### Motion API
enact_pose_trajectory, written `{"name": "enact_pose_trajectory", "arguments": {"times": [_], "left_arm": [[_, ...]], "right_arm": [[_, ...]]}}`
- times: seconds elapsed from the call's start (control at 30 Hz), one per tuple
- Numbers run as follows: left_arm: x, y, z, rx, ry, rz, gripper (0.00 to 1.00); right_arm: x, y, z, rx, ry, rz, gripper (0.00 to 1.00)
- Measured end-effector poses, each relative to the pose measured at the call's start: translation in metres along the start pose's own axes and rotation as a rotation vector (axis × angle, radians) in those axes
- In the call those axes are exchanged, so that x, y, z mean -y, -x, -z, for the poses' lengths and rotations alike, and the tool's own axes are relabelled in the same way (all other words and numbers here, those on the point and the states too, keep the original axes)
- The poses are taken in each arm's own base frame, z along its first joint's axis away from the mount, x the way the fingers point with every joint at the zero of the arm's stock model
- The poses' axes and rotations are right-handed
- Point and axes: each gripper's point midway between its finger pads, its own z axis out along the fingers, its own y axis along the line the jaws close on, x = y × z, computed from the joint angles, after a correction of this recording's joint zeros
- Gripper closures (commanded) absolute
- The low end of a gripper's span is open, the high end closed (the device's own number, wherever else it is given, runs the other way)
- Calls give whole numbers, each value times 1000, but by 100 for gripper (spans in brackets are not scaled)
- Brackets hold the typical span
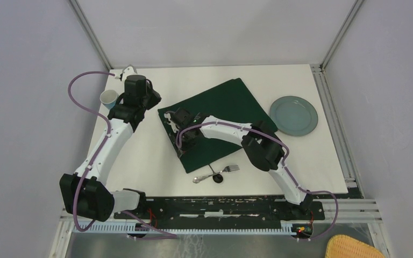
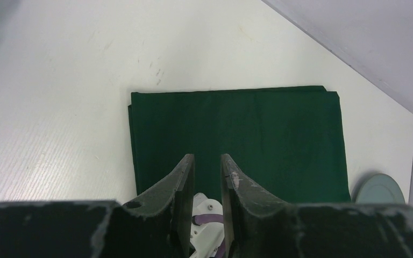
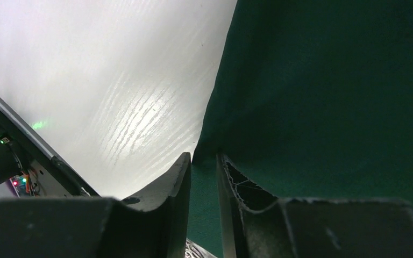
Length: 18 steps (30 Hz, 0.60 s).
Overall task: Set the dinner table for one person
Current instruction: Adjust the napkin at the center of the board.
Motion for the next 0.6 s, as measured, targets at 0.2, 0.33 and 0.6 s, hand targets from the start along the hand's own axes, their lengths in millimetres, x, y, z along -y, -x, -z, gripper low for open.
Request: {"name": "enact_pose_trajectory", "arguments": {"times": [0.2,0.33,0.6], "left_arm": [[0,0,0,0,0,0,68],[0,0,0,-1,0,0,68],[0,-1,0,-3,-3,0,69]], "right_arm": [[10,6,3,28,-47,-3,70],[15,18,19,67,-58,-13,69],[35,60,85,218,-94,-35,83]]}}
